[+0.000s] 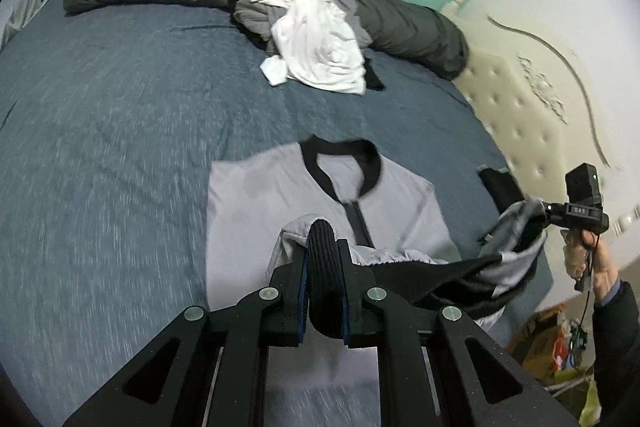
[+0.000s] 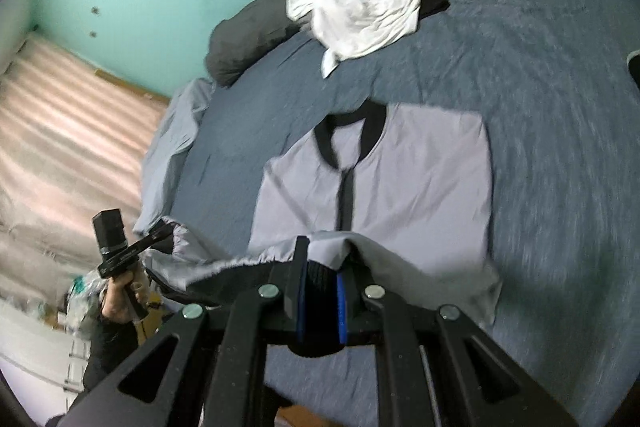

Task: Fold clothes

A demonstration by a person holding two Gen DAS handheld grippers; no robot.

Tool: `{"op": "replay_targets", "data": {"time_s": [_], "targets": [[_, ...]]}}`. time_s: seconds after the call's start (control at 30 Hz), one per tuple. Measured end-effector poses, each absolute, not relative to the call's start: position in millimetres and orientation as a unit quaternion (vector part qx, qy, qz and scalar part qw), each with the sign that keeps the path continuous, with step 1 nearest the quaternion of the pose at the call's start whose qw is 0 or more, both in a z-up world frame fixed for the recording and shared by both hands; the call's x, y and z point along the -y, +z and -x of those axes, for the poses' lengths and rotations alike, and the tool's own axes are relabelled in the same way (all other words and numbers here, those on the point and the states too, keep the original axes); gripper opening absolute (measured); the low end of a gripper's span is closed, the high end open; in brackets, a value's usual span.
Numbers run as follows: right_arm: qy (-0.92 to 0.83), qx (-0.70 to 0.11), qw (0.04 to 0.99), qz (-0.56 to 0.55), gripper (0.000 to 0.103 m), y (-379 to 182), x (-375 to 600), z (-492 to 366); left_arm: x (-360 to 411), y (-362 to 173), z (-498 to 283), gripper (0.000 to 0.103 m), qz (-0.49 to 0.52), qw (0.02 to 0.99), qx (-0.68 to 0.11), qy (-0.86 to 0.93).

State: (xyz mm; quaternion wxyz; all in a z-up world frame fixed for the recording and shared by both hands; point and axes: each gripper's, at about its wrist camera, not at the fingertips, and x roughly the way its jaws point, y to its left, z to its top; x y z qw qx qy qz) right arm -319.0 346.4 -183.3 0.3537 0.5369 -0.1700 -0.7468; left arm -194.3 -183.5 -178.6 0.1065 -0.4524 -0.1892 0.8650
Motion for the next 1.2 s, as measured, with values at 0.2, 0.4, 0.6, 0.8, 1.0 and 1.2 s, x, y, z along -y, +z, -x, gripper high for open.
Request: {"op": "replay_targets", "data": {"time_s": [0.2, 0.4, 0.6, 0.8, 1.0, 1.2], "targets": [[-0.751, 0.165, 0.298, -0.566, 0.011, -222, -329, 411, 211, -242, 283, 0.013, 0.487, 0.076, 0.216, 0.843], [-0.729, 0.168, 0.234, -0.621, 0.015, -305, -307, 488, 225, -317, 333, 0.017, 0.523, 0.044, 0.247, 0.815], [-0.736, 0.174, 0.250, -0.605, 0.029, -329, -300, 507, 230, -335, 344, 0.021, 0.515, 0.041, 0.263, 0.815], [-0.746, 0.207, 0.289, -0.563, 0.059, -317, -315, 501, 239, -317, 333, 0.060, 0.478, 0.047, 0.307, 0.822], [-0.764, 0.226, 0.267, -0.542, 0.078, -305, -329, 499, 236, -297, 326, 0.062, 0.466, 0.022, 0.248, 0.849], [-0.802, 0.085, 0.265, -0.529, 0.078, -294, -313, 486, 234, -318, 329, 0.063, 0.485, 0.020, 0.206, 0.850]]}}
